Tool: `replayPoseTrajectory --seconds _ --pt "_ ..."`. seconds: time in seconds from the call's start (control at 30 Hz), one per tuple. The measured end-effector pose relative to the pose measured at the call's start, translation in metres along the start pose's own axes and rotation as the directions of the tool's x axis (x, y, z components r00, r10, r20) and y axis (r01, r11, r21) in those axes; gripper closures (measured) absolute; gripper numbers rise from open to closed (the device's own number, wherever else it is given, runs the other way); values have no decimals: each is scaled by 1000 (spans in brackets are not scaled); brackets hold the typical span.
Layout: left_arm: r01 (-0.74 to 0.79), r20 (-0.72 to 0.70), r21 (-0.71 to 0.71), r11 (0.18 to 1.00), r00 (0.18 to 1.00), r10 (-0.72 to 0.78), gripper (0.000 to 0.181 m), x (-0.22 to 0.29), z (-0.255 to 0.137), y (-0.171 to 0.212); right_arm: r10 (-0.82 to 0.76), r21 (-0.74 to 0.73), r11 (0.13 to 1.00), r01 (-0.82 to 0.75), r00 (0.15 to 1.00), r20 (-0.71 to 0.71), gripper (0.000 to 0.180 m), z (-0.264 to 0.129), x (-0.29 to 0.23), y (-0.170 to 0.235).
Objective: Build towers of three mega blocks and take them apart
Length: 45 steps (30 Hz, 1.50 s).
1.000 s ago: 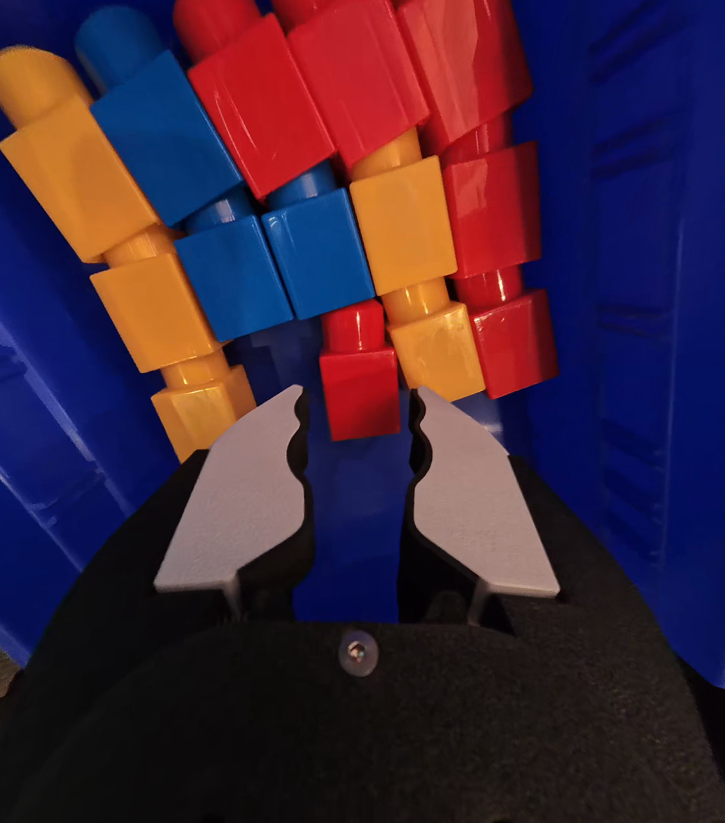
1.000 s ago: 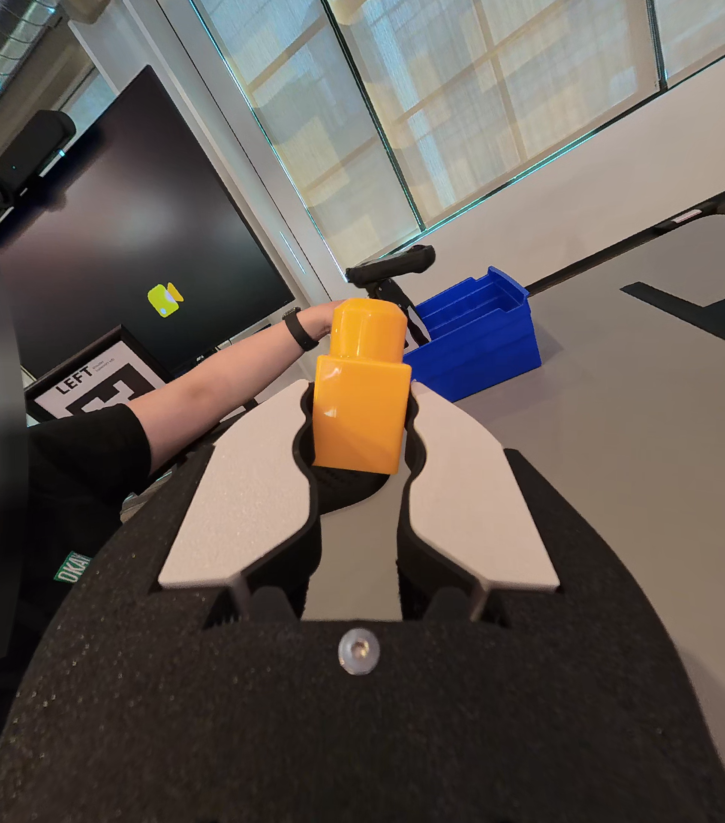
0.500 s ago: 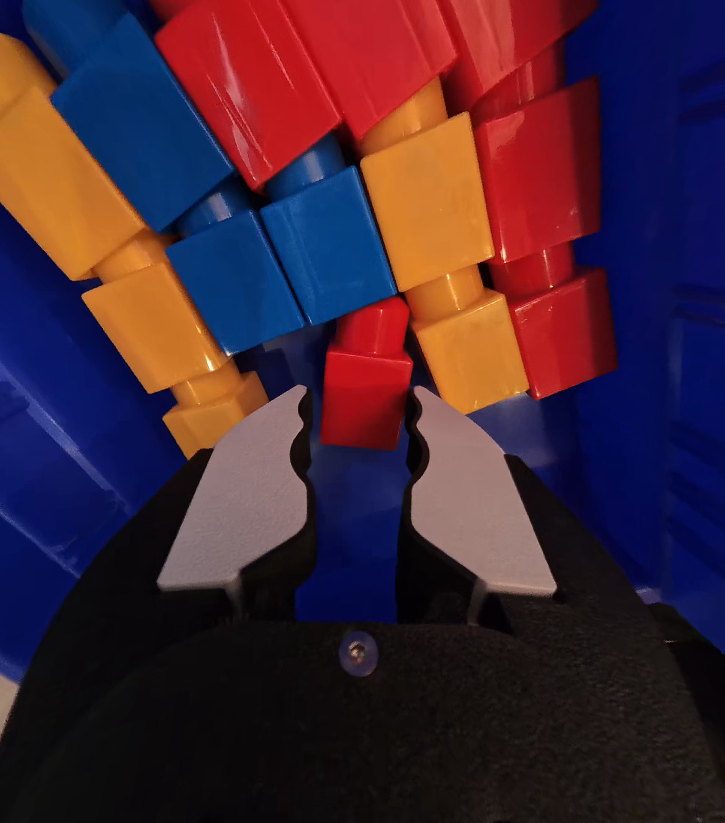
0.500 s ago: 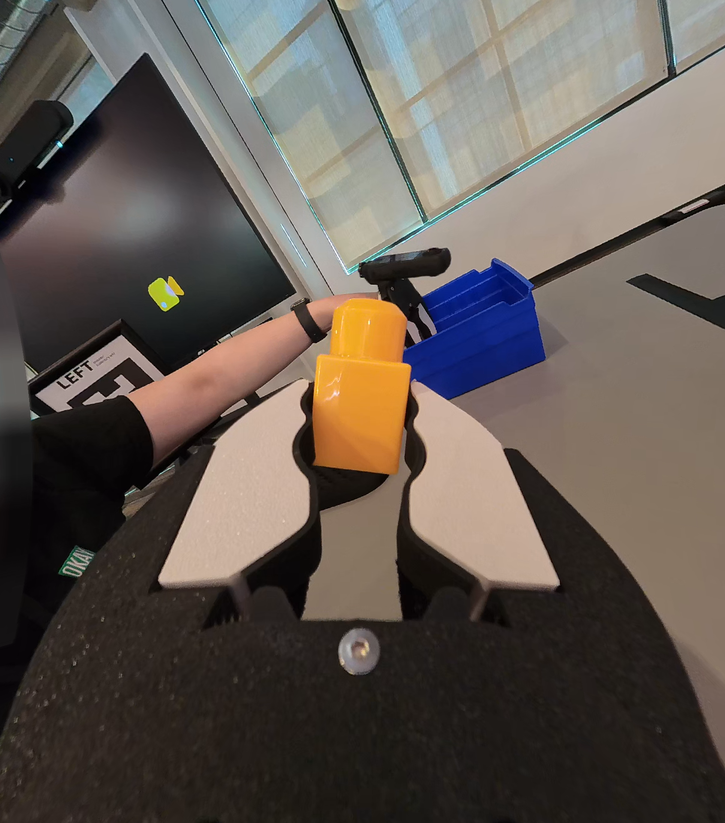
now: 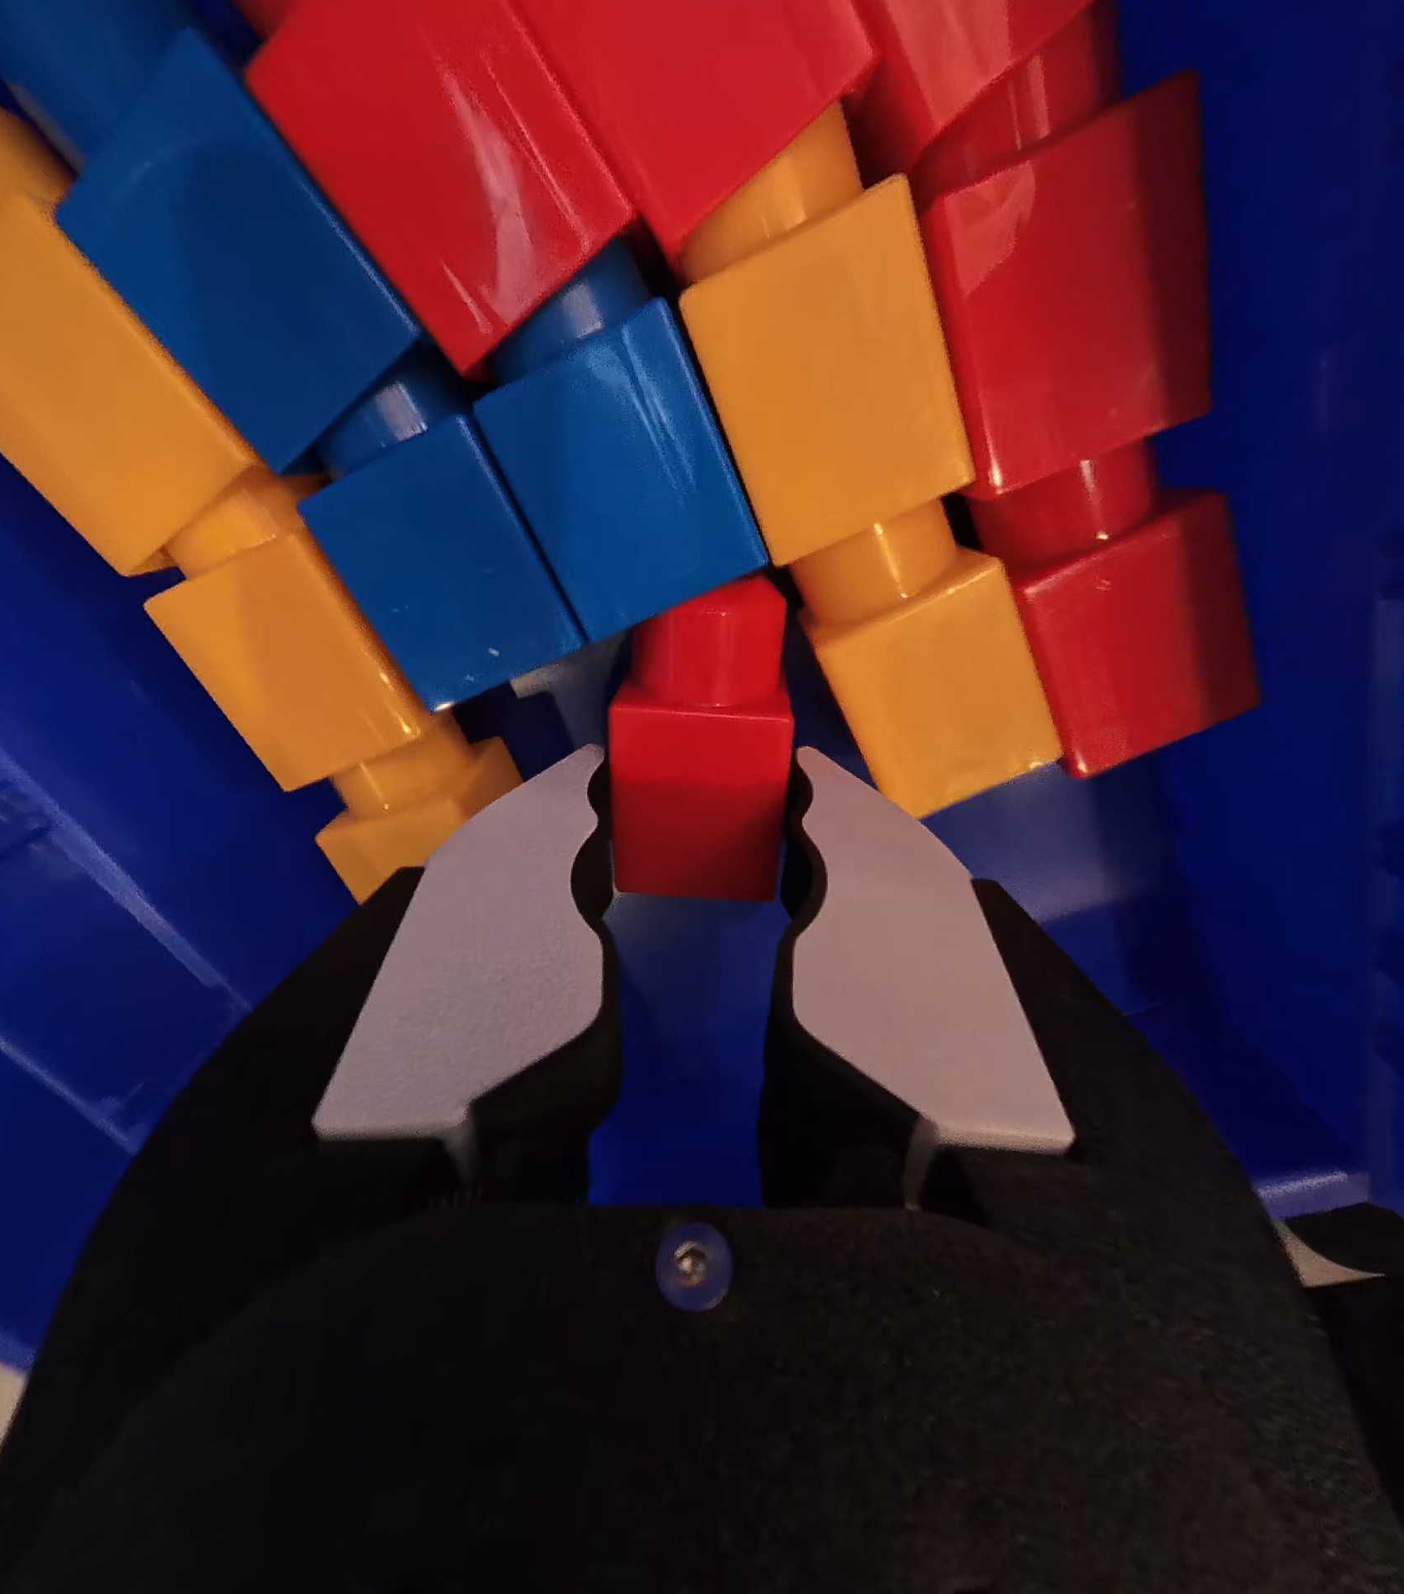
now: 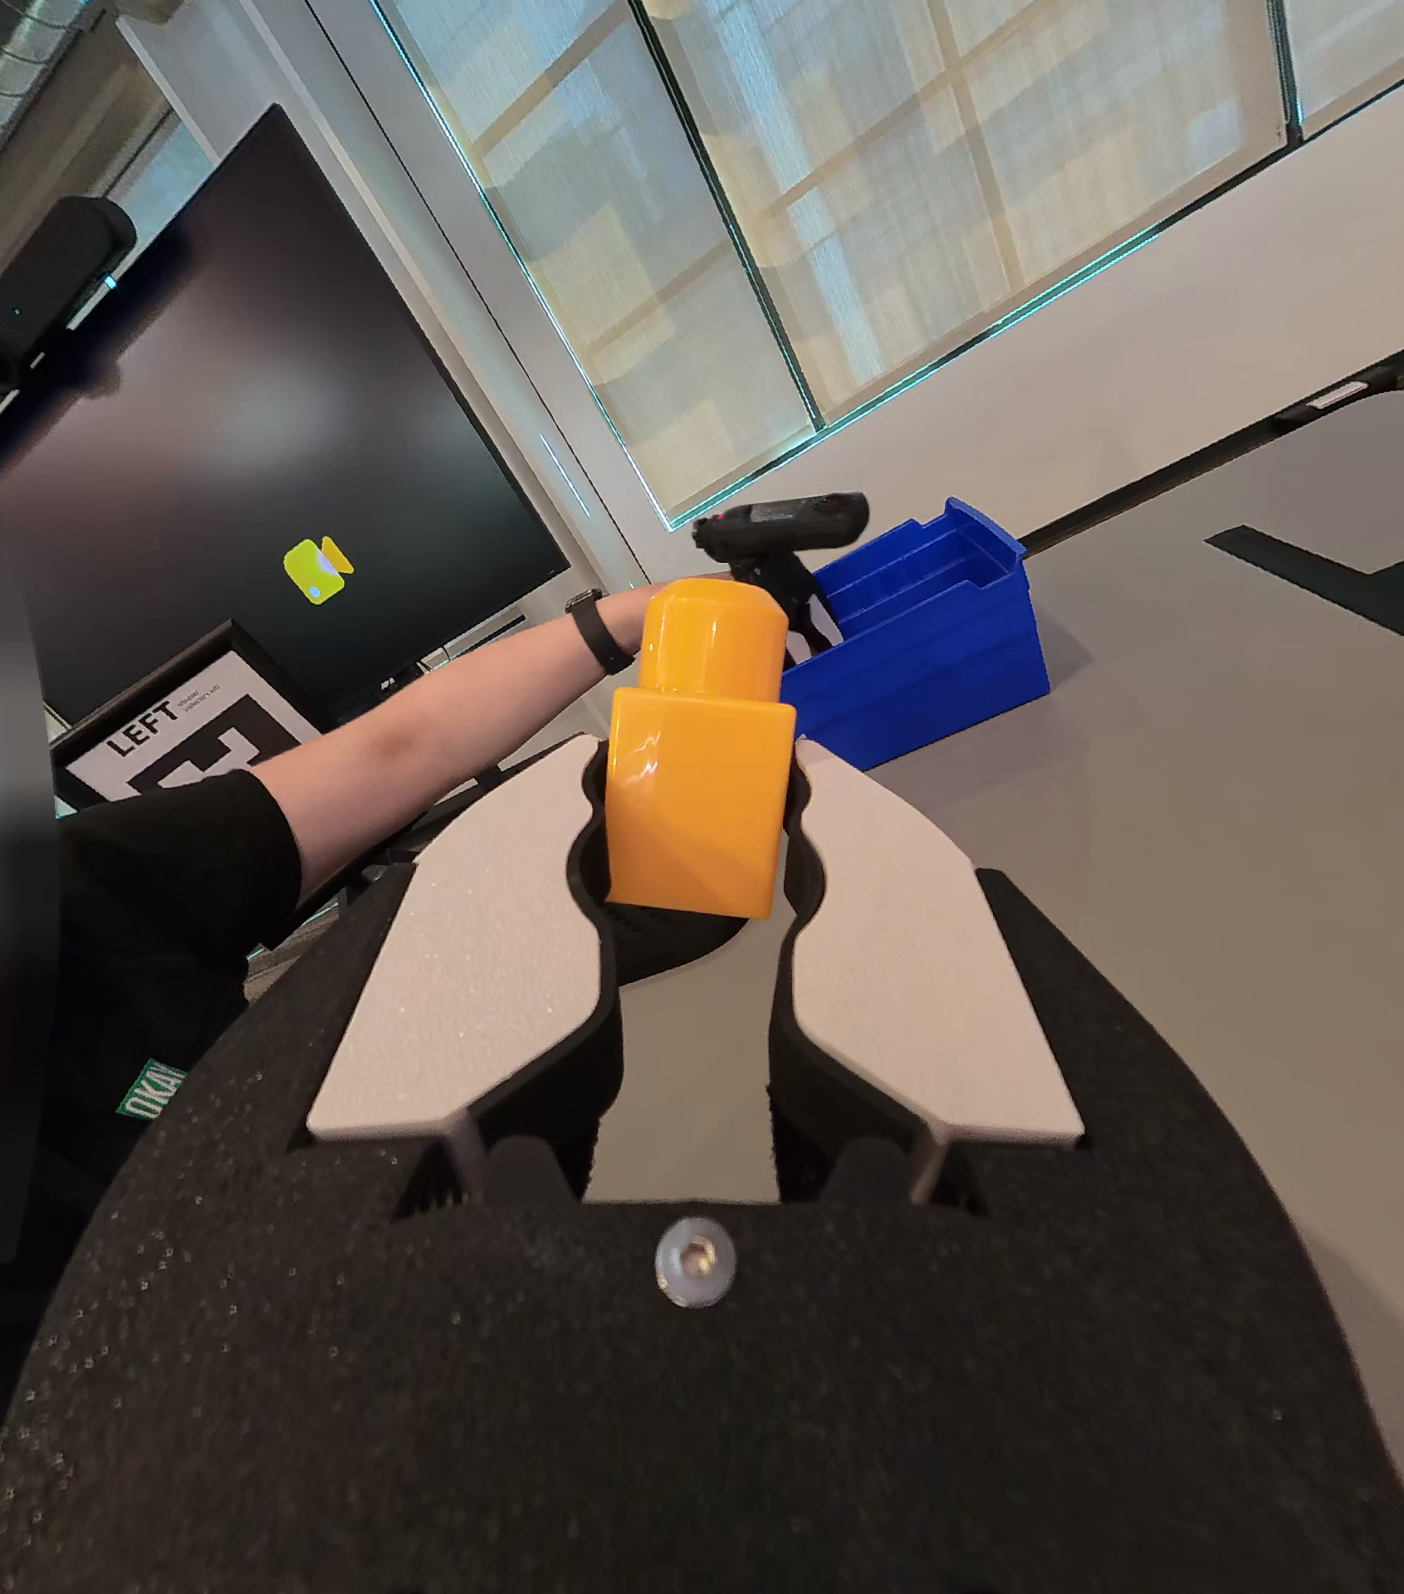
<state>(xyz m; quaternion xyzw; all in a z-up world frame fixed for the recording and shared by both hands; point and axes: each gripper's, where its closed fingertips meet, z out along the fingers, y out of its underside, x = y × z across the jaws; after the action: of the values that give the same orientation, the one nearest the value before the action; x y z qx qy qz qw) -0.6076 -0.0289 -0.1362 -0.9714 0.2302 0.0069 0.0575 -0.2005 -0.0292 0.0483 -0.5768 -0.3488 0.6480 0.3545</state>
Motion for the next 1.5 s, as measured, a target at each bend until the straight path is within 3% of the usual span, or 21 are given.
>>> replayPoseTrajectory --seconds 0.13,0.23,0.3,0.43,0.53,0.63,0.73,0.83,0.97,1.07,1.27,1.4,1.5 --pt "3 -4 189 982 1000 -3 144 2 -37 -8 -1 -6 1000 1 1000 -8 143 -1 2 1" --pt "-2 16 444 896 1000 -6 144 6 -92 -24 -3 -3 1000 3 1000 -9 143 0 3 1" --pt "-32 -20 648 761 998 59 144 28 -138 -41 -11 -13 1000 11 1000 -17 143 2 6 4" --pt "-79 -23 917 392 969 248 145 106 -218 -70 -46 -44 998 44 998 -41 143 13 13 14" --pt "-123 63 978 169 945 320 145 164 -248 -87 -108 -56 993 106 994 -27 143 23 8 18" --pt "-84 56 995 54 918 392 145 216 -263 -109 -227 -66 972 226 974 -3 143 29 -7 18" --pt "47 -51 999 21 868 493 145 256 -277 -136 -309 -41 949 311 950 54 143 30 -29 12" --pt "206 -204 976 68 771 603 146 289 -294 -162 -330 -15 943 332 941 75 143 23 -41 3" --pt "351 -329 927 130 599 730 145 324 -316 -189 -385 30 922 385 923 -22 143 7 -40 -14" --pt "426 -376 891 158 495 783 145 338 -322 -201 -422 114 896 429 903 -85 143 -1 -40 -27" --pt "494 -452 839 228 400 797 145 343 -312 -216 -392 155 902 404 914 -99 144 5 -27 -21" --pt "376 -407 898 229 514 755 145 349 -294 -220 -373 145 912 383 923 -91 144 10 -29 -18" --pt "370 -400 902 223 523 753 145 350 -294 -216 -369 169 910 379 925 -88 144 9 -35 -22"
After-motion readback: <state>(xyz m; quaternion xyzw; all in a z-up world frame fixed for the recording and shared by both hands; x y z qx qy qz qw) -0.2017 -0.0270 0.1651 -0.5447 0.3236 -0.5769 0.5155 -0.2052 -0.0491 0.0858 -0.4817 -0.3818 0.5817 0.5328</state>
